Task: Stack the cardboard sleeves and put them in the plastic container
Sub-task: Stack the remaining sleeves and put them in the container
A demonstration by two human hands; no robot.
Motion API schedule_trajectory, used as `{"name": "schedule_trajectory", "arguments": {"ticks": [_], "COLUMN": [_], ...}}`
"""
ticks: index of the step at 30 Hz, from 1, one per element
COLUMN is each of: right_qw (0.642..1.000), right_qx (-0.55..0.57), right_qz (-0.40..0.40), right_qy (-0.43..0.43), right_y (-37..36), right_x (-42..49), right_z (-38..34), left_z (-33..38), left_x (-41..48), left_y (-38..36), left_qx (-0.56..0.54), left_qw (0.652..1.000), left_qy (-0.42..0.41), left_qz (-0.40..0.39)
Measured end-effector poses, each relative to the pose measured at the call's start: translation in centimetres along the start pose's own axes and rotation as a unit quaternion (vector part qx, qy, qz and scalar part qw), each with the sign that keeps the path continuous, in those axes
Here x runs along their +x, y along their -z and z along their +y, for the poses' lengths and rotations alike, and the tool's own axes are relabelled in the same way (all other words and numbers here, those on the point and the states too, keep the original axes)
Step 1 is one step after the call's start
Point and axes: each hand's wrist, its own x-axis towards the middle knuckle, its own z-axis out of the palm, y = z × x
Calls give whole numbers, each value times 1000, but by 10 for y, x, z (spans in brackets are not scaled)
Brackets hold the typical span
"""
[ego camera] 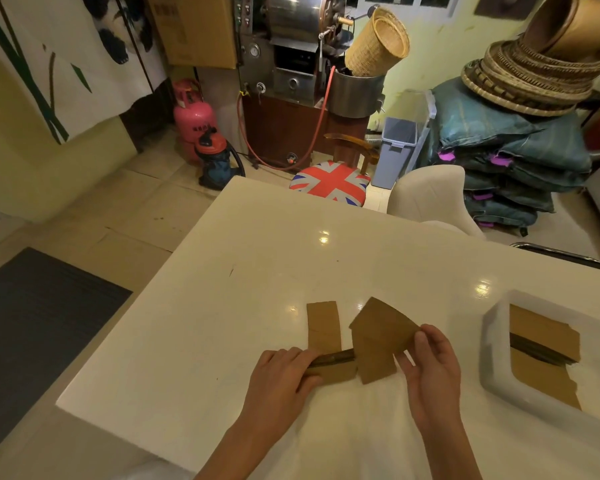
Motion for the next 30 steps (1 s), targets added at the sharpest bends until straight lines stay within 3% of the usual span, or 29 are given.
{"name": "schedule_trajectory", "arguments": {"ticks": [6,10,17,21,26,28,30], "right_qw": [998,993,974,982,958,983,994], "right_qx": [15,78,207,167,279,184,-29], "right_qz": [-63,-93,-85,-92,-63,-26,32], "right_qy": [-13,-6,25,-7,-31,9,102], "right_y": [-18,-18,-11,-16,-13,-3,1], "right_x": [-13,-14,-7,-12,-4,5,10], "right_z": [2,3,-7,4,0,-3,3], "left_z": [-8,-6,-10,-10,-11,-10,-9], "left_x": [-1,0,-5,-6,-9,-12,-12], "left_y": [1,2,-6,-7,-9,-9,-10], "left_qx": [-24,-23,-19,-6,10,10,13], "left_qw": [999,999,1000,1000,999,999,999], "left_qy": [43,25,6,-3,-27,-29,-29], "left_qz": [1,-4,18,23,13,15,22]}}
